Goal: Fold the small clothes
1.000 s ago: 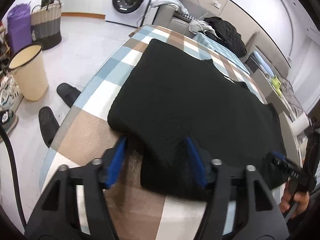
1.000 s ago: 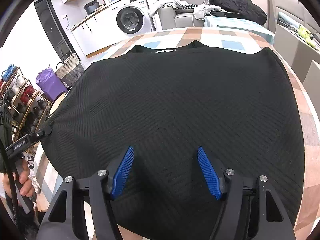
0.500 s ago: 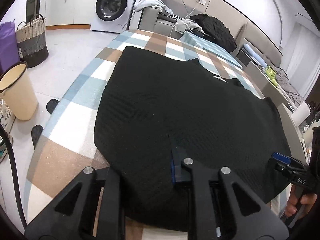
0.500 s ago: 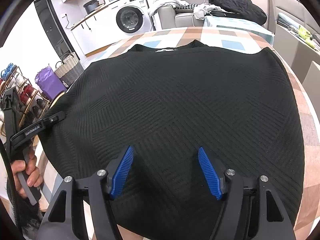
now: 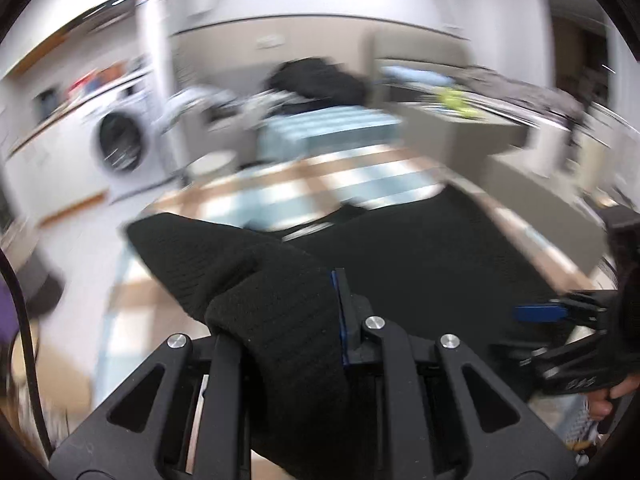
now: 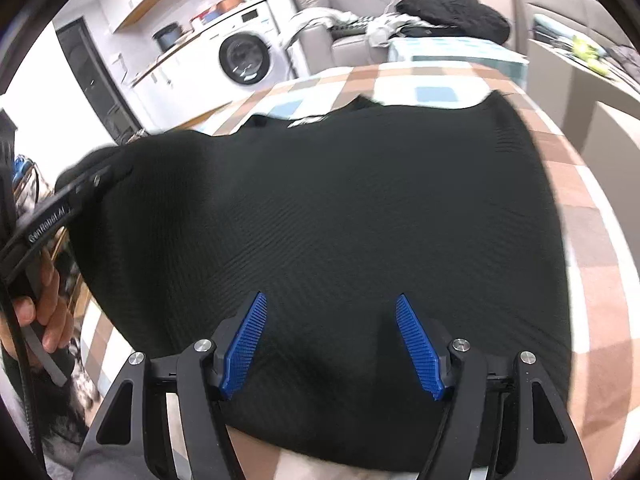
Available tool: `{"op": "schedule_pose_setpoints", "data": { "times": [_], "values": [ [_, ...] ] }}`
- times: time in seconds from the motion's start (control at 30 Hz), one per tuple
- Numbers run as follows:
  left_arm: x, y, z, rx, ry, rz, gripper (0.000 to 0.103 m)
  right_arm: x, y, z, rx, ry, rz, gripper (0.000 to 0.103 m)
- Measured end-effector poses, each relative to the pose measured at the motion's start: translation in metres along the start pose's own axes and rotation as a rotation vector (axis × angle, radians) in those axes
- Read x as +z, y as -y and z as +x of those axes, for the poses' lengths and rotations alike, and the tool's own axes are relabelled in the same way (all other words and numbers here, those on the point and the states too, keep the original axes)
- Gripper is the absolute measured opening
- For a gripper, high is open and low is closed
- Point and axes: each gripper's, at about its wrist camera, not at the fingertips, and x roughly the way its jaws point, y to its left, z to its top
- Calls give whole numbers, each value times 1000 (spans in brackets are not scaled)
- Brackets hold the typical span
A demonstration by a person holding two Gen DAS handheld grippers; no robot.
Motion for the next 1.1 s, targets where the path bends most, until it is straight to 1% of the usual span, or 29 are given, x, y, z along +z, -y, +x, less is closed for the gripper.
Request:
{"op": "schedule_pose_setpoints", "data": {
  "times": [0.03, 0.07, 0.1, 0.13, 0.17, 0.2, 0.23, 0.27, 0.33, 0.4, 0.53, 0.6, 0.7, 0.77, 0.83, 0.87, 0.9, 0.93, 1.0, 1.1],
  "values": [
    [5, 14, 3, -56, -4, 23, 16, 0, 6, -8, -11, 18, 17, 69],
    [9, 33, 8, -152, -15, 37, 17, 0, 11, -13, -24, 30, 31, 69],
    [10, 45, 11, -239, -34, 38, 24, -1, 16, -18, -36, 41, 46, 69],
    [8, 54, 14, -307, -59, 37, 30, -1, 23, -24, -49, 53, 64, 69],
    [5, 62, 15, -371, -81, 33, 39, -2, 32, -29, -66, 63, 86, 69],
    [-2, 68, 15, -425, -94, 24, 50, -3, 37, -32, -77, 66, 99, 69],
    [-7, 70, 13, -445, -99, 19, 61, -3, 44, -36, -101, 71, 114, 69],
    [-11, 72, 10, -457, -103, 14, 63, -4, 48, -39, -114, 73, 122, 69],
    [-20, 64, 2, -457, -107, -18, 63, -7, 55, -44, -133, 68, 126, 69],
    [-29, 45, -1, -428, -115, -74, 64, -9, 64, -51, -164, 62, 138, 69],
    [-49, -1, -2, -303, -130, -181, 64, -12, 74, -69, -176, 82, 158, 69],
    [-58, -21, 4, -245, -148, -220, 64, -14, 74, -78, -147, 99, 171, 69],
    [-71, -38, 13, -239, -181, -250, 64, -14, 75, -84, -66, 107, 216, 69],
    [-79, -35, 18, -250, -207, -235, 64, -12, 71, -81, -14, 101, 242, 69],
    [-85, -20, 25, -273, -234, -198, 64, -6, 63, -74, 40, 103, 254, 69],
    [-88, -12, 26, -278, -245, -175, 64, -2, 61, -68, 54, 95, 265, 69],
    [-90, 2, 29, -272, -259, -134, 64, 1, 60, -64, 48, 89, 277, 69],
    [-92, 8, 30, -273, -269, -104, 64, 6, 59, -55, 44, 77, 294, 69],
    [-98, 21, 30, -268, -284, -37, 64, 10, 57, -45, 10, 42, 300, 69],
    [-103, 32, 28, -267, -290, -7, 64, 11, 50, -38, -11, -3, 296, 69]
  ]
}}
